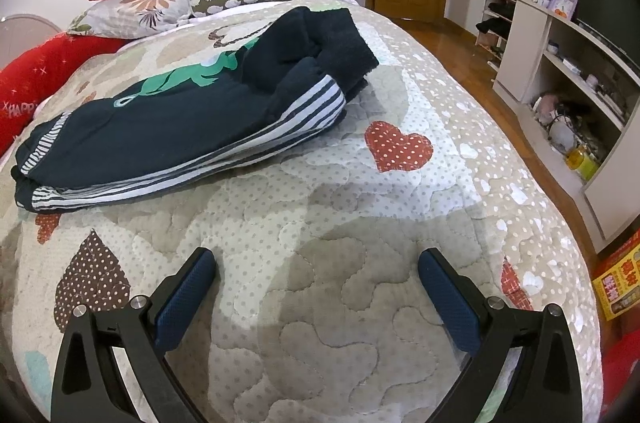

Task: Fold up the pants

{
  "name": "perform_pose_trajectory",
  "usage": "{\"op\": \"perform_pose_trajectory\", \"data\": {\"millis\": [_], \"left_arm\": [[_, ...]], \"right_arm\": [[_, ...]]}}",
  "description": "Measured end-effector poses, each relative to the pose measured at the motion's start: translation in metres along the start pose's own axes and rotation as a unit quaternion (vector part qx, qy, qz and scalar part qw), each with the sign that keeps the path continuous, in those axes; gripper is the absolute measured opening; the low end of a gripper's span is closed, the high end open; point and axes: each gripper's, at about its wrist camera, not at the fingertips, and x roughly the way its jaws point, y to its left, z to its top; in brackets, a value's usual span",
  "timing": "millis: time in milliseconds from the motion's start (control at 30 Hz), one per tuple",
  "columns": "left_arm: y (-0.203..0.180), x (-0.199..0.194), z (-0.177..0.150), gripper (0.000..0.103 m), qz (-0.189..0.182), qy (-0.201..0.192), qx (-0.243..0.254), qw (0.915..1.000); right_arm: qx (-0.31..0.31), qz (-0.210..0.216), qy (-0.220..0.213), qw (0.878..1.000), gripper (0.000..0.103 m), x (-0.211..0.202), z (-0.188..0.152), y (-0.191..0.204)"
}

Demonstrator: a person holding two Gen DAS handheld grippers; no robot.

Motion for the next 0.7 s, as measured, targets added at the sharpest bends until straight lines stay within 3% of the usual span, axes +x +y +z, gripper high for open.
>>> {"op": "perform_pose_trajectory", "data": {"millis": [67, 167, 233, 333, 367, 467, 500, 567, 633, 700], "left_arm": [[-0.003, -0.007, 0.006, 0.072, -0.026, 0.001, 0.0, 0.9997], [-0.011, -0.013, 0.019, 0.072, -0.061, 0.001, 0.005, 0.9981], [-0.019, -0.007, 0.034, 0.072, -0.087, 0.019, 0.001, 0.9961], [-0.031, 0.007, 0.052, 0.07, -0.139, 0.059, -0.015, 0.9884], [-0.037, 0.012, 0.058, 0.062, -0.149, 0.069, -0.017, 0.9863], [-0.052, 0.031, 0.07, 0.059, -0.147, 0.094, -0.013, 0.9845], [-0.055, 0.038, 0.072, 0.059, -0.144, 0.103, -0.016, 0.9841], [-0.056, 0.052, 0.075, 0.059, -0.146, 0.12, -0.023, 0.9817], [-0.059, 0.064, 0.077, 0.059, -0.145, 0.135, -0.029, 0.9797], [-0.064, 0.074, 0.08, 0.059, -0.14, 0.145, -0.024, 0.9792]], "right_arm": [[-0.002, 0.008, 0.007, 1.0, 0.102, -0.001, 0.002, -0.002], [0.0, 0.031, 0.012, 0.999, 0.086, -0.016, 0.008, -0.01], [0.026, 0.077, 0.022, 0.996, 0.073, -0.024, 0.014, -0.017], [0.063, 0.153, 0.035, 0.986, 0.069, -0.031, 0.027, -0.022], [0.07, 0.181, 0.037, 0.98, 0.069, -0.031, 0.034, -0.021], [0.103, 0.259, 0.053, 0.959, 0.069, -0.024, 0.048, -0.011], [0.123, 0.305, 0.07, 0.942, 0.069, -0.016, 0.053, -0.004], [0.144, 0.355, 0.091, 0.919, 0.069, -0.005, 0.055, 0.004], [0.156, 0.389, 0.111, 0.901, 0.069, 0.008, 0.059, 0.02], [0.158, 0.395, 0.121, 0.897, 0.069, 0.016, 0.062, 0.032]]}}
